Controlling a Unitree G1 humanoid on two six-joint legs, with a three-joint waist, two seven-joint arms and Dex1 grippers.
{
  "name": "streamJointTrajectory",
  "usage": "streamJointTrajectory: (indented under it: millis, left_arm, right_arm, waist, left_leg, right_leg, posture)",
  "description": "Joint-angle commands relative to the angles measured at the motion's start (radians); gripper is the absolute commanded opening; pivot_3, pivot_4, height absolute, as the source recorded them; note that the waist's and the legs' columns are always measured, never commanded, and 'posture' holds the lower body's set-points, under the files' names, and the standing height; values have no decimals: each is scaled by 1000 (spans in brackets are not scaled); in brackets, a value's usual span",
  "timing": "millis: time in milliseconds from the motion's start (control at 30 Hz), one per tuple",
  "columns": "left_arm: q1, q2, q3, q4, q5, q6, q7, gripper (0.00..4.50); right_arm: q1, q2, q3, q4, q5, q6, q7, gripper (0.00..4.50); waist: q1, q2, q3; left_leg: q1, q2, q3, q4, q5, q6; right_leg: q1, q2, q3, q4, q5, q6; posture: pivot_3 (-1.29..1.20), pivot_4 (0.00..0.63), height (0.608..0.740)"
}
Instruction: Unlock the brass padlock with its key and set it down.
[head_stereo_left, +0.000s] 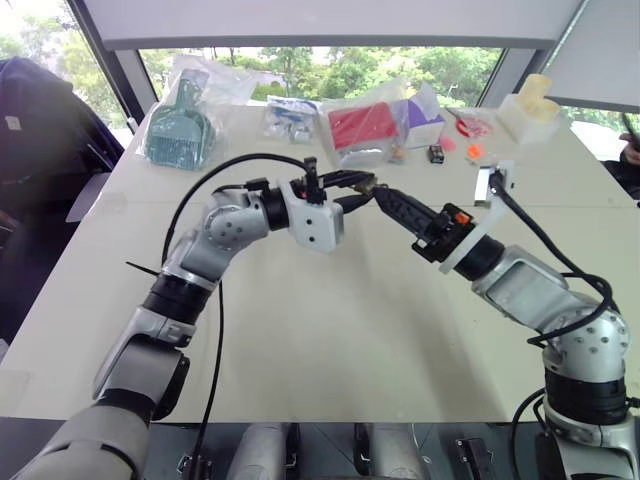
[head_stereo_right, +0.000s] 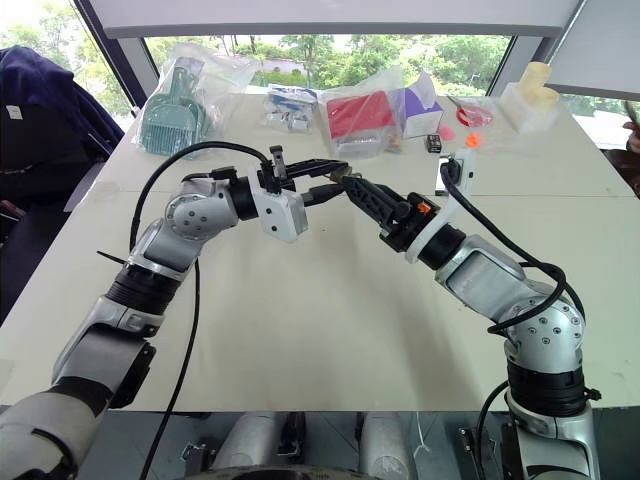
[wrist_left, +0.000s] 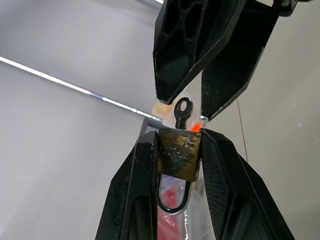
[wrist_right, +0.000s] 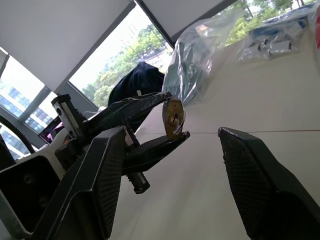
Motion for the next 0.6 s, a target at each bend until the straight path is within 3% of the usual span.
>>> streamJointTrajectory:
  millis: [33,167,600]
  left_arm:
    - [4,1,7,-51,-35,-5,-1,661]
    - [13,2,6,-66,-39,1,-5,661]
    - [-5,-3,25,-62,10,-33,71,661]
  right_arm:
    - [-16,14,-13,-14,8,-19,-6,2143]
    - [-13,22,-20,-16,16,-20,-11,102]
    - [-3,80,-17,-7,82,-55,-105,44]
  waist:
    - [0,0,0]
    - [-1,0,0]
    - [0,0,0]
  left_leg:
    - [0,0,0,0,0,0]
    - [0,0,0,0,0,0]
    - [0,0,0,0,0,0]
  right_leg:
    - [0,0,0,0,0,0]
    - [0,0,0,0,0,0]
    - [0,0,0,0,0,0]
  posture:
    - [0,150,740]
    - [0,150,740]
    - [0,150,740]
